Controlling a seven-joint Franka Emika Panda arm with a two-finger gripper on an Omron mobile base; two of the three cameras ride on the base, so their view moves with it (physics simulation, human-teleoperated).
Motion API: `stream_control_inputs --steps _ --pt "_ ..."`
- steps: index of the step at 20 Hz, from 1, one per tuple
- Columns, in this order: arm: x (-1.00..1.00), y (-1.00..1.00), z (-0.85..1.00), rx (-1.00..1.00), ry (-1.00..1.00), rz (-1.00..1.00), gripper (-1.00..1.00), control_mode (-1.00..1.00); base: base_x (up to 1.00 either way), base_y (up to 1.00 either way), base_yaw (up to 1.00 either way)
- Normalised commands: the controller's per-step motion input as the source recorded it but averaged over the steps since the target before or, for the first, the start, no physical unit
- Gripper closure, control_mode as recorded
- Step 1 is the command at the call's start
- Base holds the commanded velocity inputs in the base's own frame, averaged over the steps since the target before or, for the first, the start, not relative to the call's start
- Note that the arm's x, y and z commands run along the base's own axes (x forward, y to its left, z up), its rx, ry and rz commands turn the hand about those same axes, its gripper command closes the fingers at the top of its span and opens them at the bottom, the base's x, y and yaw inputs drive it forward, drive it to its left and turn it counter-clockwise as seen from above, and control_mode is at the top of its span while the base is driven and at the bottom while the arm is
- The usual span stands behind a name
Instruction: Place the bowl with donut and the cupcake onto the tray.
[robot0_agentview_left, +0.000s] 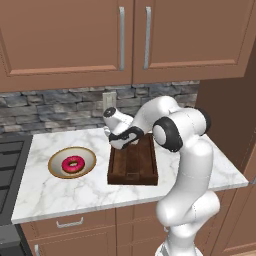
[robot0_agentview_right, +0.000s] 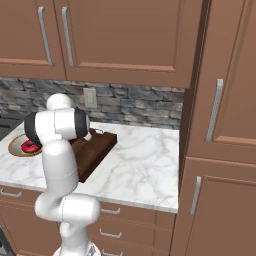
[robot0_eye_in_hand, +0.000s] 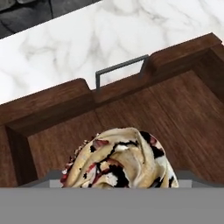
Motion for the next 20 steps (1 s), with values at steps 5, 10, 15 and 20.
stream_control_inputs --steps 5,10,15,20 --pt "0.00 -0.01 0.09 0.01 0.00 0.00 -1.00 -1.00 0.00 0.00 0.00" --pt "-0.01 0.00 0.20 0.01 0.00 -0.01 -1.00 -1.00 0.00 0.00 0.00" --pt "-0.02 -0.01 0.11 0.01 0.01 -0.01 -1.00 -1.00 0.00 0.00 0.00" --pt "-0.15 -0.10 0.25 0.20 0.02 -0.01 -1.00 -1.00 0.00 0.00 0.00"
